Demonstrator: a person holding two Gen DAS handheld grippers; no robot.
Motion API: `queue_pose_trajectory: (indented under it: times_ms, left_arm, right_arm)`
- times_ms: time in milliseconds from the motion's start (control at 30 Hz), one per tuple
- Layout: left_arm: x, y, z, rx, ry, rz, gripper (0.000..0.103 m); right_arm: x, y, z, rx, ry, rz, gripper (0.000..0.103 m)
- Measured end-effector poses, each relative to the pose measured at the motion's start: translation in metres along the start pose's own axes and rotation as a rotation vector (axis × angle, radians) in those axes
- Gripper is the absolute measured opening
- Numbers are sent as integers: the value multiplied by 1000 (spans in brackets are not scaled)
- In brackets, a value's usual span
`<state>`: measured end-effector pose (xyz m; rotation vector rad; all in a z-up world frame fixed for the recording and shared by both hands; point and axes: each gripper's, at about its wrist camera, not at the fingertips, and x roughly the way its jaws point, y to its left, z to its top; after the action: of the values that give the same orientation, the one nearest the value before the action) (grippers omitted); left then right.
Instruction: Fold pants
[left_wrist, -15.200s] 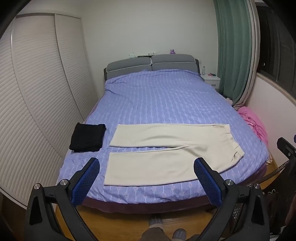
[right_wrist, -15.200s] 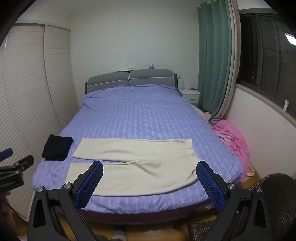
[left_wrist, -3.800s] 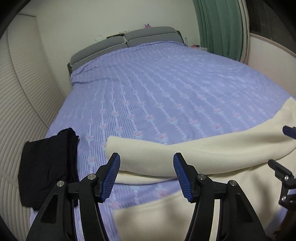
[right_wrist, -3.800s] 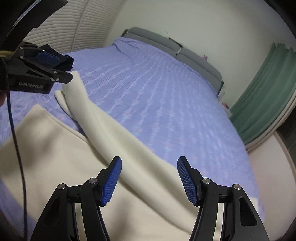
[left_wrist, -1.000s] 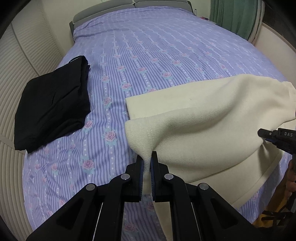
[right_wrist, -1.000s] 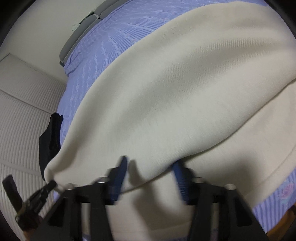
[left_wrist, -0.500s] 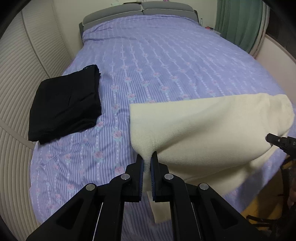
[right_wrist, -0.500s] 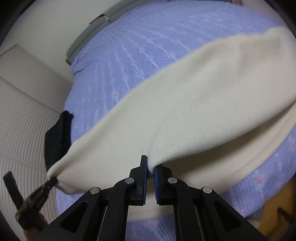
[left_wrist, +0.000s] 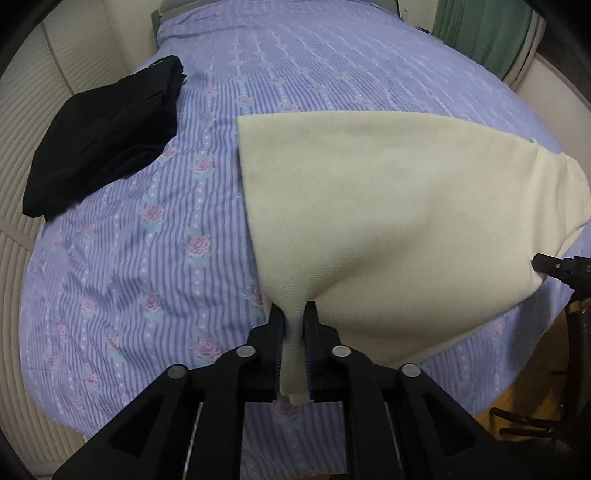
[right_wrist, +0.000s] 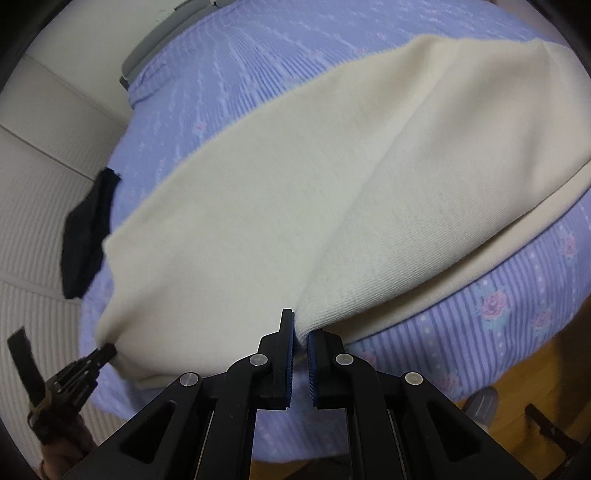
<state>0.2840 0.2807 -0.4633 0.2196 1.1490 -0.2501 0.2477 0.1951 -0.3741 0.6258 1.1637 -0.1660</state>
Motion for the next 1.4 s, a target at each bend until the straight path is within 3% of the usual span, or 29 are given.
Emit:
queue_pose_trajectory:
  times_ms: [100,133,233,300,500,600,767,933,1233,1400]
  left_arm:
    - [-5,0,-10,-6,10,-2,18]
    - [-6,1,-12,-8,6,-4,19]
    - [-16,-3,-20,8,-4,15,20]
    - [-19,-6,-24,20,-8,42,20]
    - [-36,-7,-27,-39,-26,59,20]
    - [-47,-22,-21,-8,-55,45,20]
    - [-54,-81,-3,58,-119,-27,20]
    - [-45,-172,24,96,-169,-83,20]
    - [-25,-340,76,157,-201,-143,21]
    - [-6,-405,99,173,-188,-168,21]
  right_arm:
    - [13,-1,0,-5,37,-38,16]
    - [15,0,0,-20,45,-64,27]
    - [5,8,-7,-93,17,-148,47]
    - [-5,11,-13,-119,0,-171,55]
    - [-35,-2,-19,-111,-7,-177,56]
    - [-63,-22,-6,-101,-42,-239,56]
    - [-90,-74,30,-53,-109,-288,55]
    - [-104,-142,61,14,-162,-251,48]
    - [-158,-305,125,146,-219,-293,48]
    - [-162,-375,149,267,-255,-238,44]
